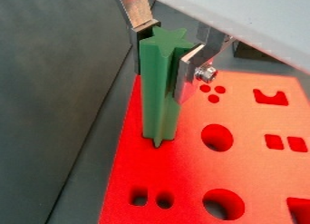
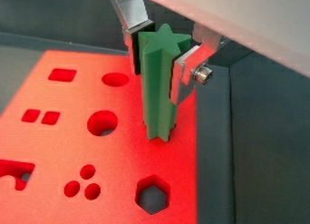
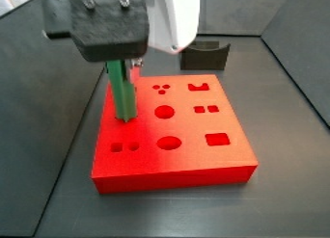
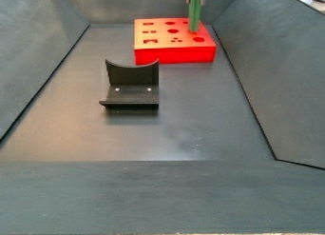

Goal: Pick up the star object. Move up. Move to above the board. Insert the star object.
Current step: Insert the star object.

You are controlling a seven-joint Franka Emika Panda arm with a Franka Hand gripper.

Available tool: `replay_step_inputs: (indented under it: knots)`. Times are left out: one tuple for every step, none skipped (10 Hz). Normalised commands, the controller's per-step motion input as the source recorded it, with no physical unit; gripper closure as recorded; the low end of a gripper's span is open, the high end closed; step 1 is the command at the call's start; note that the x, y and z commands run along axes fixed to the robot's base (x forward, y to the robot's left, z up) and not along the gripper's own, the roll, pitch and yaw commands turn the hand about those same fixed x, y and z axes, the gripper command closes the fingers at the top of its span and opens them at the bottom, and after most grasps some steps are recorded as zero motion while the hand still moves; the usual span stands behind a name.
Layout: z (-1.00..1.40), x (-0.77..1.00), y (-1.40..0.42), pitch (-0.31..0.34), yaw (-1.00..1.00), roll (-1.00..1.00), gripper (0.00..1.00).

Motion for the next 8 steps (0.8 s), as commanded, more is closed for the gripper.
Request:
replay_step_inputs:
  knots:
    - [-0.89,0.15,0.0,0.0,0.03,0.14,1.0]
    - [-0.94,0.13,0.0,0.0,0.02,0.14,1.0]
    - [-0.96,0.11,0.0,0.034,0.02,0.14,1.0]
    - [-0.95,0.14,0.0,0.074,0.02,0.12,1.0]
    - [-0.94,0.15,0.0,0.1,0.01,0.1,1.0]
    - [-0.92,0.18,0.0,0.117,0.01,0.1,1.0]
    - [-0.4,0.04,0.0,0.101,0.0,0.03,1.0]
    - [-0.01,0.0,0.0,0.0,0.0,0.03,1.0]
